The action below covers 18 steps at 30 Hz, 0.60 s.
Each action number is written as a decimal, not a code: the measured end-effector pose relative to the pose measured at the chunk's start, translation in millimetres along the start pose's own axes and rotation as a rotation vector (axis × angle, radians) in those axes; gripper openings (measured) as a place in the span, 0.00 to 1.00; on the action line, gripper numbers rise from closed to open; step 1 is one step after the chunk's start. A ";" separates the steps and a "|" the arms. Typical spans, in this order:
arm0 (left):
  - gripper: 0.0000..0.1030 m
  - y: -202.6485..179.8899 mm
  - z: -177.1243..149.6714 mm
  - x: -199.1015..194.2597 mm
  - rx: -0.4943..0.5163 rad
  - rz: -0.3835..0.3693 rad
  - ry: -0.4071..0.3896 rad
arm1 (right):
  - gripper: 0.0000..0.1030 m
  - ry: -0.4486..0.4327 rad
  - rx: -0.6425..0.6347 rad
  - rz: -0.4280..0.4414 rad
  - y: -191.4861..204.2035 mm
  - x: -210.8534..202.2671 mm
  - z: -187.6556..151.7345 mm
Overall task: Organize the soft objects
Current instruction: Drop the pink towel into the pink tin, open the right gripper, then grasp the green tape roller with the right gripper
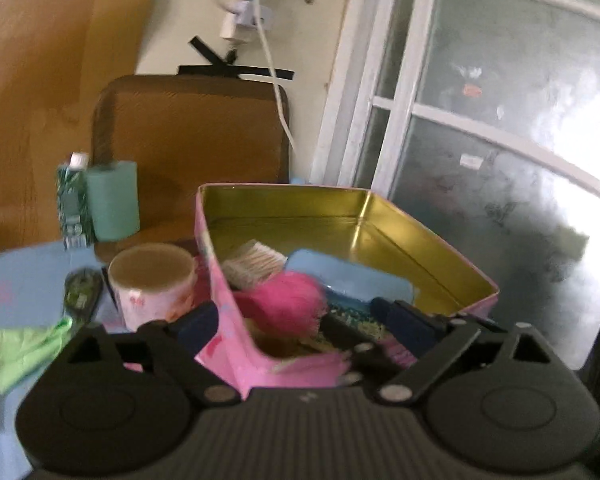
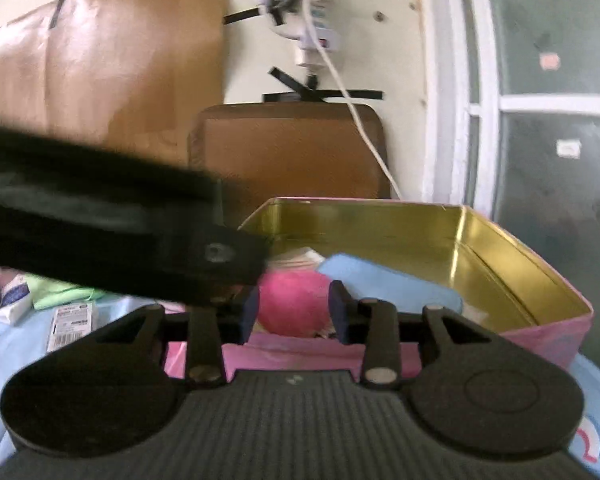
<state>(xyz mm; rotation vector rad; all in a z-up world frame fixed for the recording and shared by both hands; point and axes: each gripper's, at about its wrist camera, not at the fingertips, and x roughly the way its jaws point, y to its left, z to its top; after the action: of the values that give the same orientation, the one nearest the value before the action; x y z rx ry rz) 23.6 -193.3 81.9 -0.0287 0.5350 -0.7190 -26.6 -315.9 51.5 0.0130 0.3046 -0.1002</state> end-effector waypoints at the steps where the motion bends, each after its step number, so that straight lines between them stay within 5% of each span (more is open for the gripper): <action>1: 0.96 5.9 -4.5 -7.1 -0.003 0.002 -0.009 | 0.48 -0.011 0.010 0.003 -2.7 -4.9 -2.7; 6: 0.96 48.8 -35.4 -46.4 -0.011 0.109 -0.038 | 0.48 -0.065 0.061 0.009 -3.1 -32.0 -17.3; 11: 0.96 118.3 -65.6 -84.1 -0.125 0.272 -0.021 | 0.47 -0.096 0.012 0.100 31.5 -41.8 -18.8; 15: 0.96 167.8 -86.1 -112.8 -0.156 0.485 -0.030 | 0.47 -0.028 -0.038 0.267 72.5 -28.1 -14.6; 18: 0.96 191.3 -97.6 -126.7 -0.194 0.565 -0.043 | 0.47 0.067 -0.028 0.361 99.3 -3.4 -13.1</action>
<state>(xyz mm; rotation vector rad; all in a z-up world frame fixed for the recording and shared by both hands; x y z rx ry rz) 16.6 47.1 16.0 -0.0707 0.5374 -0.1136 -23.8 -216.5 39.8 0.0432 0.3663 0.2636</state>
